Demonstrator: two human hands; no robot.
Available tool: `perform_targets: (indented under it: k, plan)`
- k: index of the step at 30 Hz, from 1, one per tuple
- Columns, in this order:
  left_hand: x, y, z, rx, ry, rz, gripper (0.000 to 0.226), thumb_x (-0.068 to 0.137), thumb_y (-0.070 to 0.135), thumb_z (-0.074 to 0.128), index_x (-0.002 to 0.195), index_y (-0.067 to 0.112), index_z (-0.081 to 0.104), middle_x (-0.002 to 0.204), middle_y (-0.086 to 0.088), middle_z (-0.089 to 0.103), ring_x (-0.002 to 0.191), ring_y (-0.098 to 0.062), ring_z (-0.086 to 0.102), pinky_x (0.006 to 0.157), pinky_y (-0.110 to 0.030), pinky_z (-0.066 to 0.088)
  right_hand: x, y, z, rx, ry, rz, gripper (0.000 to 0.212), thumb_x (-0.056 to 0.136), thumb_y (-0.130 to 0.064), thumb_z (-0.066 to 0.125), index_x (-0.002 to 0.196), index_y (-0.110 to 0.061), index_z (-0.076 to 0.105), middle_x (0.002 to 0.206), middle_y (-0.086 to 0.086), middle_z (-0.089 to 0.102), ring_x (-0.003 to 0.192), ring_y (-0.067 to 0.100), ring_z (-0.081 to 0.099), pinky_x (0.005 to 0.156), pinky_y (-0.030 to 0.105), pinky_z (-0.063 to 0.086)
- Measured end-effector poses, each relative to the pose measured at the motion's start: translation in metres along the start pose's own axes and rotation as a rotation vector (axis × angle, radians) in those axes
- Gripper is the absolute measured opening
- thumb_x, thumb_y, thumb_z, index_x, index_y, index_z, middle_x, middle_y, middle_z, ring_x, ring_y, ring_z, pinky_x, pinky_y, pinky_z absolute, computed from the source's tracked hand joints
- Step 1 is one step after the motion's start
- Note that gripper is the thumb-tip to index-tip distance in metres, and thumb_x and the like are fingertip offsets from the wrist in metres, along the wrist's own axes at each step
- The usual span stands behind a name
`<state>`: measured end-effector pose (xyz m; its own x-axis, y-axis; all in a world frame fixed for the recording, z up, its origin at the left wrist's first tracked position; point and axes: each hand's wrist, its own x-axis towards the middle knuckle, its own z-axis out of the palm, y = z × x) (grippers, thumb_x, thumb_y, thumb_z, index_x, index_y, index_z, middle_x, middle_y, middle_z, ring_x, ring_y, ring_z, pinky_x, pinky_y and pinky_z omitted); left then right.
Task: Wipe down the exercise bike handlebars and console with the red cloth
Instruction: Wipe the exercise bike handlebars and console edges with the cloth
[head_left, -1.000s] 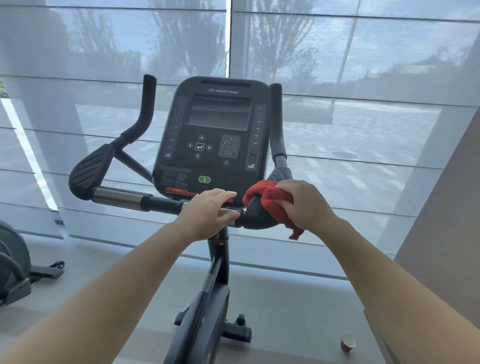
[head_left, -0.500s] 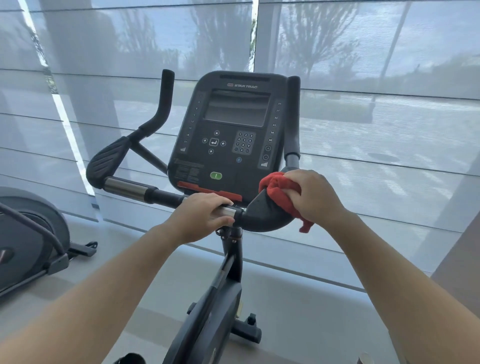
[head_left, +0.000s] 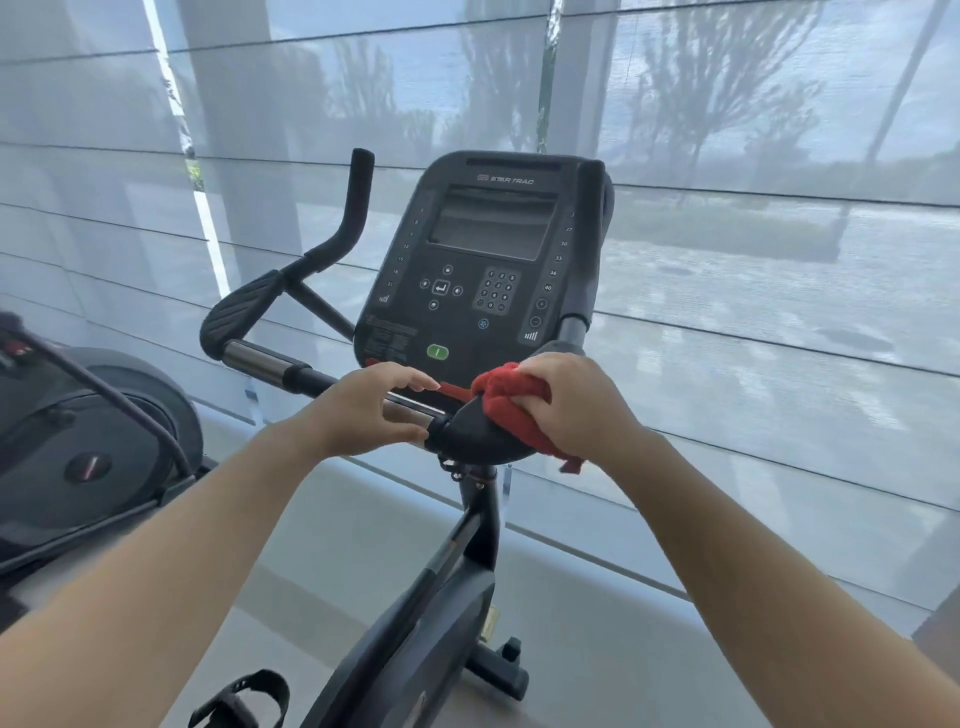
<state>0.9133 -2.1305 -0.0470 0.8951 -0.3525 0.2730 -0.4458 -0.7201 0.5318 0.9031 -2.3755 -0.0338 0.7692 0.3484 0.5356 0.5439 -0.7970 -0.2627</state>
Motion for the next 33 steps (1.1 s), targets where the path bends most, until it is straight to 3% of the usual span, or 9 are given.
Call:
perform_targets:
  k: [4,7,9,11,13,15,19,25,33]
  plan:
    - [-0.007,0.006,0.002,0.036,0.01,0.029,0.042,0.08,0.023,0.071,0.12,0.023,0.057,0.12,0.006,0.058,0.106,-0.004,0.054,0.089,-0.014,0.038,0.016,-0.007,0.01,-0.11,0.057,0.115,0.017,0.088,-0.026,0.054,0.086,-0.016,0.068,0.089,0.0,0.065,0.088,0.021,0.057,0.069,0.029,0.042]
    - [-0.008,0.011,0.003,0.014,0.01,0.086,0.039,0.083,0.026,0.067,0.121,0.024,0.056,0.118,0.01,0.056,0.108,-0.004,0.053,0.096,-0.022,0.041,0.0,-0.014,0.017,-0.212,0.013,0.026,0.022,0.088,-0.023,0.045,0.097,-0.018,0.065,0.098,-0.002,0.066,0.091,0.025,0.056,0.073,0.032,0.042]
    - [-0.005,0.017,0.006,0.007,0.029,0.135,0.042,0.085,0.031,0.064,0.125,0.024,0.053,0.122,0.01,0.055,0.112,-0.004,0.05,0.098,-0.024,0.039,-0.011,-0.016,0.012,-0.123,-0.035,0.015,0.028,0.08,-0.017,0.044,0.099,-0.017,0.064,0.1,-0.002,0.067,0.09,0.026,0.058,0.076,0.034,0.045]
    - [-0.001,0.026,0.01,-0.005,0.054,0.204,0.046,0.087,0.033,0.061,0.13,0.023,0.05,0.128,0.009,0.052,0.114,-0.003,0.046,0.1,-0.023,0.035,-0.014,-0.015,0.004,0.059,-0.02,0.095,0.029,0.079,-0.015,0.054,0.105,-0.018,0.065,0.111,-0.002,0.065,0.099,0.021,0.059,0.084,0.029,0.046]
    - [0.005,0.039,0.014,-0.021,0.08,0.291,0.047,0.088,0.033,0.059,0.132,0.021,0.048,0.131,0.008,0.05,0.115,0.001,0.041,0.102,-0.02,0.032,-0.02,-0.013,-0.002,0.201,0.107,0.214,0.035,0.077,-0.021,0.07,0.112,-0.018,0.064,0.124,-0.002,0.059,0.114,0.016,0.054,0.09,0.024,0.043]
    - [0.01,0.052,0.018,-0.045,0.079,0.358,0.047,0.089,0.035,0.057,0.133,0.022,0.047,0.133,0.008,0.049,0.116,0.003,0.04,0.101,-0.015,0.029,-0.031,-0.013,-0.006,0.289,0.249,0.331,0.049,0.073,-0.026,0.077,0.118,-0.016,0.062,0.128,-0.005,0.054,0.118,0.009,0.05,0.085,0.019,0.047]
    - [0.021,0.066,0.037,0.104,-0.031,0.378,0.058,0.086,0.044,0.057,0.139,0.028,0.039,0.143,0.007,0.042,0.129,-0.011,0.039,0.107,-0.028,0.032,-0.063,-0.013,-0.012,0.283,0.393,0.446,0.045,0.075,-0.029,0.076,0.116,-0.019,0.062,0.126,-0.007,0.056,0.112,0.005,0.053,0.083,0.025,0.054]
    - [0.042,0.075,0.057,0.186,-0.01,0.354,0.054,0.092,0.038,0.05,0.142,0.025,0.034,0.148,0.0,0.034,0.134,-0.02,0.034,0.108,-0.036,0.03,-0.103,-0.008,-0.018,0.205,0.423,0.557,0.036,0.08,-0.024,0.072,0.116,-0.022,0.063,0.121,-0.013,0.057,0.107,0.0,0.053,0.081,0.015,0.048]
    - [0.076,0.087,0.065,0.087,0.018,0.306,0.046,0.091,0.034,0.053,0.133,0.017,0.047,0.129,-0.002,0.052,0.118,-0.024,0.048,0.099,-0.038,0.039,-0.101,-0.002,-0.004,0.222,0.408,0.595,0.034,0.084,-0.021,0.067,0.118,-0.022,0.061,0.123,-0.008,0.059,0.103,0.005,0.054,0.081,0.018,0.05]
